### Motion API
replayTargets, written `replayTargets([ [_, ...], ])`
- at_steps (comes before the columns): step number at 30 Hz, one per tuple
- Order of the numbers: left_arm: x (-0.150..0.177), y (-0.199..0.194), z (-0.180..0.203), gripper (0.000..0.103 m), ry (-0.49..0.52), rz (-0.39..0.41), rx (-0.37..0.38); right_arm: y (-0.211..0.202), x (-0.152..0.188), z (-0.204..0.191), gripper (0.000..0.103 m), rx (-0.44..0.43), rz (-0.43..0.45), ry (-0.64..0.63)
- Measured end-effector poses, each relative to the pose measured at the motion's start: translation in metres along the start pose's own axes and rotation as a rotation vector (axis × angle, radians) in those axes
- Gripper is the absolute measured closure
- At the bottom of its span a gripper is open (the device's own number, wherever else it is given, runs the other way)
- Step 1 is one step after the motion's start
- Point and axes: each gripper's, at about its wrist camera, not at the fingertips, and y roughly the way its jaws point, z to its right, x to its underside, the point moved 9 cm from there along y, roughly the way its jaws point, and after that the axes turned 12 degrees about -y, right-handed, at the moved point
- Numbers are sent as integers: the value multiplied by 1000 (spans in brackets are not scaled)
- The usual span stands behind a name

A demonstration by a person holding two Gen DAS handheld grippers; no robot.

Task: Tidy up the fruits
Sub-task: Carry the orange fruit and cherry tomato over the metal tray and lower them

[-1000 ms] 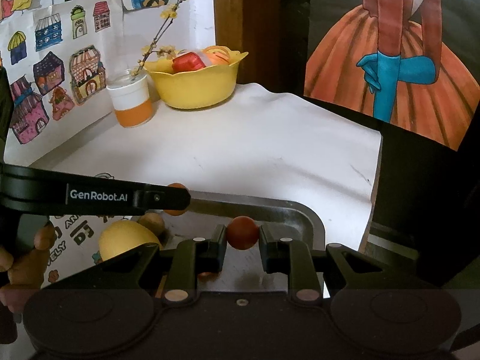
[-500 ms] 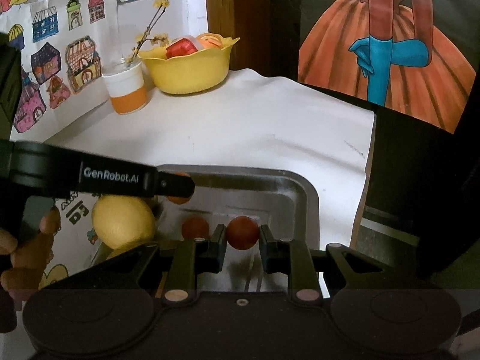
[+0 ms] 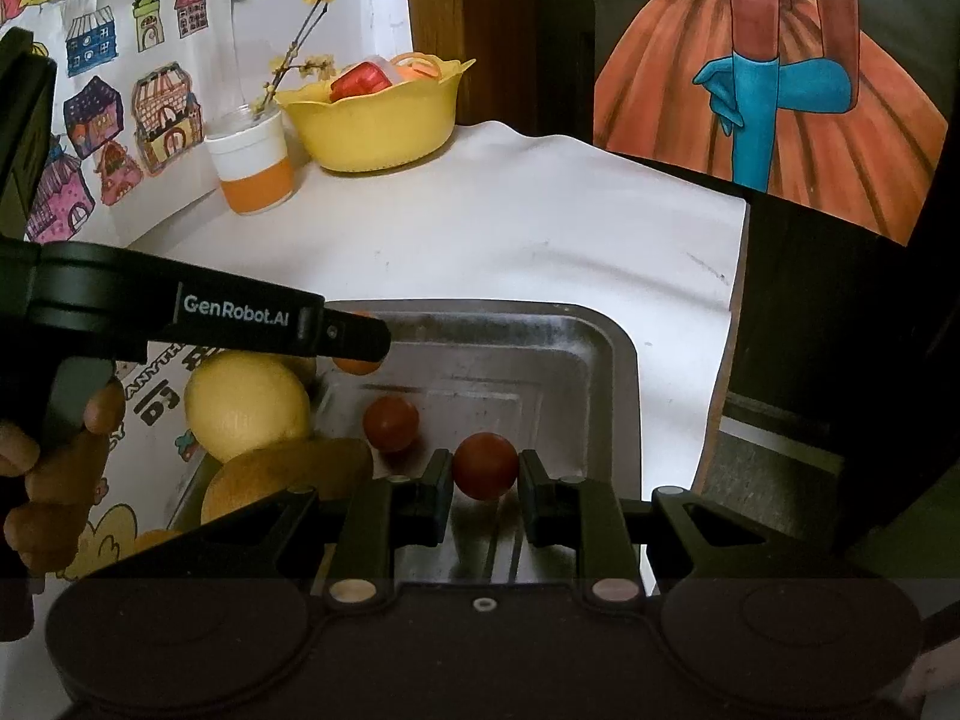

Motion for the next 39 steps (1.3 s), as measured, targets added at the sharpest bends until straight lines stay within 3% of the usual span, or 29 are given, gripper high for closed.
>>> replayTargets([
  [33, 0, 5, -5, 73, 4, -9, -48, 14, -13, 2, 75, 14, 17, 4],
  [39, -1, 3, -4, 65, -2, 3, -47, 11, -13, 4, 70, 21, 26, 11],
])
